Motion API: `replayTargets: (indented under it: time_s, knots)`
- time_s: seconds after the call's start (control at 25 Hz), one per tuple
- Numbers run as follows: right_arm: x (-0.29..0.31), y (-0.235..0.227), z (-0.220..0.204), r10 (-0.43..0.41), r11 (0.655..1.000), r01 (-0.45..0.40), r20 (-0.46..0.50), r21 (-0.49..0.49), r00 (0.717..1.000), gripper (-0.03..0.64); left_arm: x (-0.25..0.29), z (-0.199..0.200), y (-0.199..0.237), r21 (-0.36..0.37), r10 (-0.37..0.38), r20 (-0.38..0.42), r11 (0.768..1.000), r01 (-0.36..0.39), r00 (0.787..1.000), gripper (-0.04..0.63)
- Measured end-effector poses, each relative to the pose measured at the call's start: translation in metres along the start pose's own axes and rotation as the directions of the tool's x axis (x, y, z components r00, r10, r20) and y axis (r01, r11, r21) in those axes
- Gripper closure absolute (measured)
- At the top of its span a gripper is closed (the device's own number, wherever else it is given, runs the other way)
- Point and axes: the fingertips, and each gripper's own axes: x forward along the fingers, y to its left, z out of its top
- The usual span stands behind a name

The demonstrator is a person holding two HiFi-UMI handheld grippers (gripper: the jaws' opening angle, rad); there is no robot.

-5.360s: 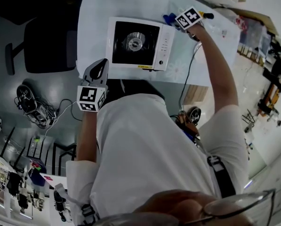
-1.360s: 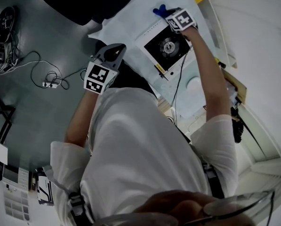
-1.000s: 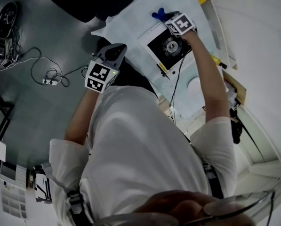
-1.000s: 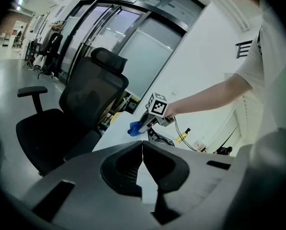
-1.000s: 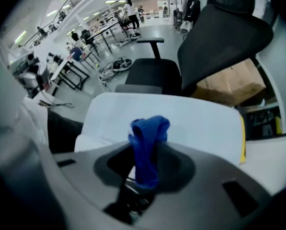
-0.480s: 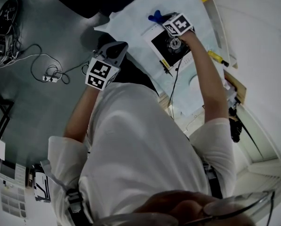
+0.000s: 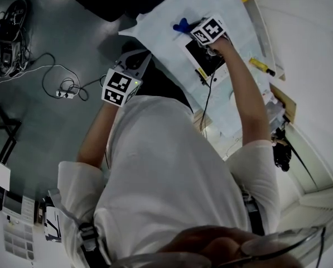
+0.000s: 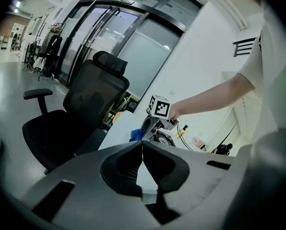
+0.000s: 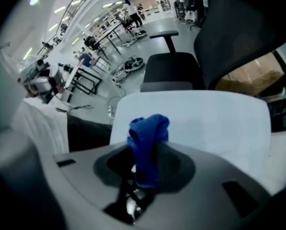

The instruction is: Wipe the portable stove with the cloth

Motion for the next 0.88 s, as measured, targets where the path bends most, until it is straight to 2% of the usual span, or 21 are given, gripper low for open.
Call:
replayTargets:
  time_s: [0.44,0.6,0.88]
  knots:
    - [0.016,0.058,0.007,0.055,0.998,-0.055,0.039,0.005,0.998,0.500,-0.016,-0.004,-0.013,0.031,-0.027,-0.003,0.999,0.028,1.000,0.563]
    - [0.018,0.073,0.007,0.049,0.999,-0.049,0.060,0.001,0.997,0.500,-0.016,-0.005,-0.018,0.067,-0.047,-0.025,0.997,0.048,0.999,0.563]
    - [-0.007,0.093,0.005,0.016,0.999,-0.022,0.147,0.040,0.989,0.500,-0.021,0.021,-0.017,0.140,-0.081,-0.021,0.987,0.083,0.996,0.563]
